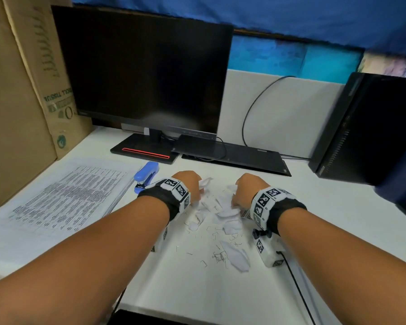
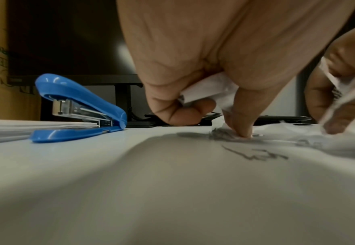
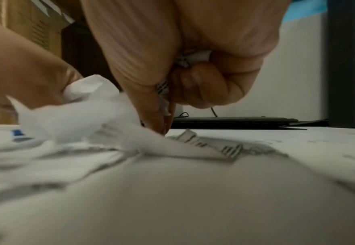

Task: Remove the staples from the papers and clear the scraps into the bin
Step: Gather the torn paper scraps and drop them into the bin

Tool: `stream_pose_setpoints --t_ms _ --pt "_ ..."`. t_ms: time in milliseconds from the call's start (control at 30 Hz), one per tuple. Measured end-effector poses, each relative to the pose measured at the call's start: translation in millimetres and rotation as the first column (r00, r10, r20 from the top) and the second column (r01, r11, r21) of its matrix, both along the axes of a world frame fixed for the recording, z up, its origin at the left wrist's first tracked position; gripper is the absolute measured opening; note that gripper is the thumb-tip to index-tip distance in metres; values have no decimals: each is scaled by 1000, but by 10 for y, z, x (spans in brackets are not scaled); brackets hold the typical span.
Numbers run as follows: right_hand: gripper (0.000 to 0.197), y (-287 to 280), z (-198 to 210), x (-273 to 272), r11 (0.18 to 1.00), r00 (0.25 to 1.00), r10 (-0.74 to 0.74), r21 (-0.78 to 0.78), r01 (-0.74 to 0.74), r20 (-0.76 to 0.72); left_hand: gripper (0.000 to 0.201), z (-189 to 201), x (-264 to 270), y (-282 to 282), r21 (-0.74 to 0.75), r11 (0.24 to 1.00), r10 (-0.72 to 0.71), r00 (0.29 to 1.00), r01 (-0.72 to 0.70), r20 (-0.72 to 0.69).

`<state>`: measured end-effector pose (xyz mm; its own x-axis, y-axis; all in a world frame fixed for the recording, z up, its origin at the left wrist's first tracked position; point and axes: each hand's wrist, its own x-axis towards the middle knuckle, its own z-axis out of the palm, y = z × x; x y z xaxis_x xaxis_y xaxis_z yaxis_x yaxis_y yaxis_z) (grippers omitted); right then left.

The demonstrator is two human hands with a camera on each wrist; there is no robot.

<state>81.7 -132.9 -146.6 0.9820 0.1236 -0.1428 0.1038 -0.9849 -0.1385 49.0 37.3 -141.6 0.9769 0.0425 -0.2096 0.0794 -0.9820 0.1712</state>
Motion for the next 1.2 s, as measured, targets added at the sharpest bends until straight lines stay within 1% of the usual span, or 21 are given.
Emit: stream_pose_setpoints --t_ms 33,100,133,200,233,300,333,400,433,467,533,600,667,700,767,800,833,900,1000,1100,1200 --pt "33 -23 17 3 1000 1000 -5 9 5 1 33 17 -4 -13 -4 1000 7 1000 -7 -1" --pt "16 -101 85 -39 1000 1000 -7 30 7 9 38 46 -31 -28 3 1000 4 1000 -4 8" --pt "14 -150 129 -70 998 1000 -6 59 4 26 38 44 -28 -28 9 1000 -3 1000 3 11" --pt "13 -265 215 -125 984 997 -29 176 15 76 33 36 -7 -17 19 1000 -18 1000 18 18" --pt "11 -325 264 -143 972 994 -35 233 11 102 29 14 27 -3 12 1000 2 1000 -2 20" --pt "10 -418 354 -135 960 990 -23 281 -18 142 22 12 35 7 11 1000 13 999 -14 45" --pt "13 -450 375 -112 955 988 -21 295 -25 153 22 13 23 4 14 1000 9 999 -9 37" --pt "19 -492 411 -82 945 982 -33 325 -30 186 26 30 -1 -8 46 999 -16 1000 17 -21" --pt "18 -501 417 -74 941 975 -34 337 -42 218 38 51 -25 -13 52 998 -34 999 36 -36" --pt "15 -502 416 -83 939 969 -31 341 -56 244 46 42 -23 -9 59 997 -50 998 52 -36" --pt "6 -493 395 -107 933 958 -14 348 -90 286 50 10 10 -8 75 996 -35 998 39 -54" --pt "4 -460 369 -138 921 954 -7 373 -111 301 50 -23 38 8 69 997 -43 998 45 -39" --pt "17 -418 324 -145 888 956 21 435 -152 291 38 8 0 10 66 997 -46 999 48 -28" --pt "24 -396 309 -152 884 957 47 434 -174 288 37 19 -10 15 43 998 -40 999 40 -4" --pt "34 -336 296 -184 913 961 117 353 -203 249 38 30 -8 14 3 999 -46 997 46 55" --pt "37 -297 296 -216 925 967 150 316 -211 206 39 22 -2 14 -13 999 -39 996 40 75" --pt "37 -258 292 -249 936 970 184 273 -222 159 35 16 0 19 -37 999 -33 994 37 102" --pt "28 -193 269 -303 950 965 242 179 -257 101 17 -3 23 35 -87 996 -10 990 23 144" --pt "11 -123 183 -312 957 965 260 126 -261 25 20 -39 73 43 -155 988 28 977 5 213" --pt "16 -80 85 -294 961 959 274 48 -271 -68 18 -42 77 37 -206 979 38 966 15 254" --pt "14 -75 96 -322 955 954 292 70 -287 -65 14 -44 68 42 -236 971 41 957 29 287"
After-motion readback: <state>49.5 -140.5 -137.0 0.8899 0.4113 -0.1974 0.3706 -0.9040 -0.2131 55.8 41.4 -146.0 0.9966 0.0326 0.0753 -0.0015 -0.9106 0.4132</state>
